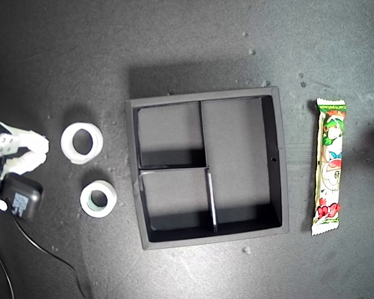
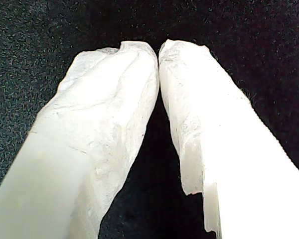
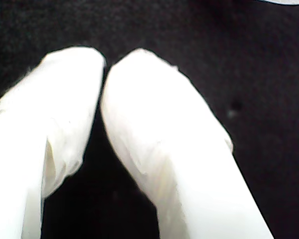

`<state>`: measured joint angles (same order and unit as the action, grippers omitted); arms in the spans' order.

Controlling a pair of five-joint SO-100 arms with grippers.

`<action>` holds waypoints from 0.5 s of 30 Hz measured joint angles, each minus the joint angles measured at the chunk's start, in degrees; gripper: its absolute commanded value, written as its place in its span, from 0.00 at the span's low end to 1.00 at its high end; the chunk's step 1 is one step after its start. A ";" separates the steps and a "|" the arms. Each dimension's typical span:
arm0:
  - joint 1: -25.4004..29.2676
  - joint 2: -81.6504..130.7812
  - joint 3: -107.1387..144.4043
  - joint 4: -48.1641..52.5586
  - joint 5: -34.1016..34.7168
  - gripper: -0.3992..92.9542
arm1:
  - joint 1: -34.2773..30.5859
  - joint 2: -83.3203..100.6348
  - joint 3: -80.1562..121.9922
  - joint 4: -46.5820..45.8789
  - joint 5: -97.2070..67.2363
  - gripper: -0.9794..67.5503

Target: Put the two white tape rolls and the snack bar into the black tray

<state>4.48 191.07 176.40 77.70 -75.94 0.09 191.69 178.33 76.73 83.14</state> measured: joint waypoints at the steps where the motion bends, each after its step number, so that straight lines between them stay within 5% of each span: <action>1: 0.00 0.00 0.00 0.00 0.00 0.01 | 0.00 0.00 0.00 0.00 0.00 0.01; 8: 0.70 0.00 0.00 -1.58 -0.35 0.00 | 1.67 0.00 0.00 0.00 0.00 0.01; 15: 1.93 0.00 0.00 -3.43 -11.60 0.00 | 4.57 0.00 0.00 -1.14 0.00 0.01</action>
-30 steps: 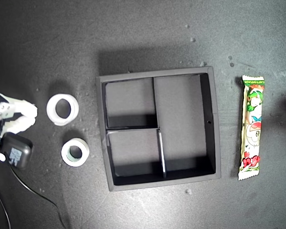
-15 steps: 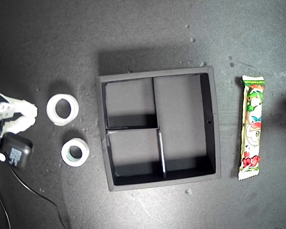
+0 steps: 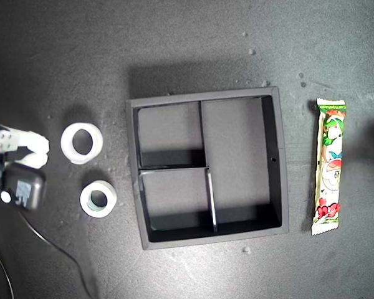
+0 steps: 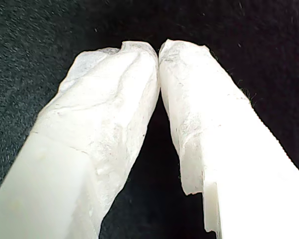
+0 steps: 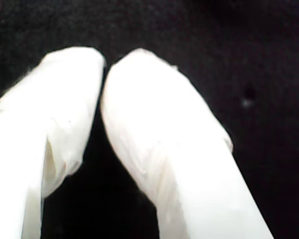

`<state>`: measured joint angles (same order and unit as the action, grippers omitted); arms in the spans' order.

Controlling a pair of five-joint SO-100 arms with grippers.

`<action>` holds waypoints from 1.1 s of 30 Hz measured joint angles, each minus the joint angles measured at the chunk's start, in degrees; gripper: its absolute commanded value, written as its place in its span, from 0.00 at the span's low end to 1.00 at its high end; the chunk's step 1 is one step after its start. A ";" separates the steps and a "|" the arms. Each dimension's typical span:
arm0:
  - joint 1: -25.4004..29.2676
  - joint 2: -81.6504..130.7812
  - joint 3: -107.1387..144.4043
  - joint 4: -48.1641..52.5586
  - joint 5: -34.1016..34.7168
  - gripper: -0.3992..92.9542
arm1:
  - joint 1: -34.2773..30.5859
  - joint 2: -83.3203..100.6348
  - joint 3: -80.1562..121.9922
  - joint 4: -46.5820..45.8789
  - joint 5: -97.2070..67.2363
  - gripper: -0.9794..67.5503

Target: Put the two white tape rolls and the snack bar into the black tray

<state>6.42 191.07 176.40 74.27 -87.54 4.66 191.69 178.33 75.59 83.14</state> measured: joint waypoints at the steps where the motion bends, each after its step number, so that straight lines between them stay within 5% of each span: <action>1: 0.70 0.00 0.00 -0.88 -0.09 0.00 | -0.18 0.00 0.00 -0.18 0.00 0.01; 14: 3.16 0.00 0.09 -5.54 3.34 0.00 | 2.37 0.00 0.00 -14.68 -6.50 0.01; 24: 3.16 0.00 -0.18 -0.44 -2.64 0.00 | 6.24 0.00 -2.46 -32.17 -22.15 0.01; 33: 0.35 -0.18 -11.87 5.10 8.61 0.04 | 7.73 -3.87 -20.30 -26.28 -31.64 0.01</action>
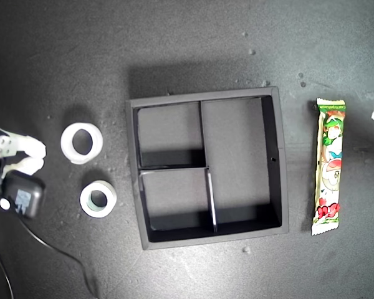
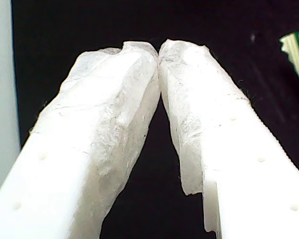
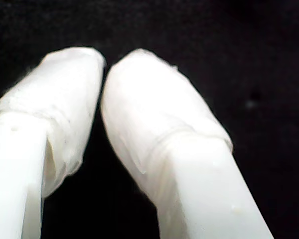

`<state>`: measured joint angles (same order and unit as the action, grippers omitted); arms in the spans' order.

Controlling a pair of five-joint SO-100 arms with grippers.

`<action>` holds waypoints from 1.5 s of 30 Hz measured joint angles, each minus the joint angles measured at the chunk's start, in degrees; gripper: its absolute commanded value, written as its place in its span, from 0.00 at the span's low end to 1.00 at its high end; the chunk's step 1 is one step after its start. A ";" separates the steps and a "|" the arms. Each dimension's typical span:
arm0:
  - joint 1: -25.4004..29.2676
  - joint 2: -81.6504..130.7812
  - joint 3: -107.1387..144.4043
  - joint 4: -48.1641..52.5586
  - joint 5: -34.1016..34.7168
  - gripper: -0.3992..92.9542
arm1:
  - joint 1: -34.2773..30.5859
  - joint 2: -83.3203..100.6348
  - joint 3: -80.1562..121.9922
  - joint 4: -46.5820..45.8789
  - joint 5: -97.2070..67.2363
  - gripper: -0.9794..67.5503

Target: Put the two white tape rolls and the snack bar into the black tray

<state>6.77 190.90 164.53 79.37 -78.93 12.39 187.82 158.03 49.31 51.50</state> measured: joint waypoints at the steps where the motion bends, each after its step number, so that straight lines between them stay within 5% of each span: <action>1: -0.62 -0.79 -1.93 -0.26 1.85 0.06 | 0.00 -3.34 -2.90 0.53 -0.97 0.01; 8: -1.41 -21.36 -19.07 -8.26 15.64 0.10 | -5.45 -38.32 -30.06 9.32 -8.70 0.17; 15: 2.90 -43.42 -26.89 -13.01 19.25 0.14 | -12.92 -54.93 -38.41 18.19 -12.30 0.26; 45: -0.97 -77.34 -30.94 -25.14 21.80 0.16 | -24.61 -60.64 -34.19 13.27 -9.93 0.23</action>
<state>5.80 113.55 133.59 54.23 -57.13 -12.22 127.18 123.84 62.58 41.57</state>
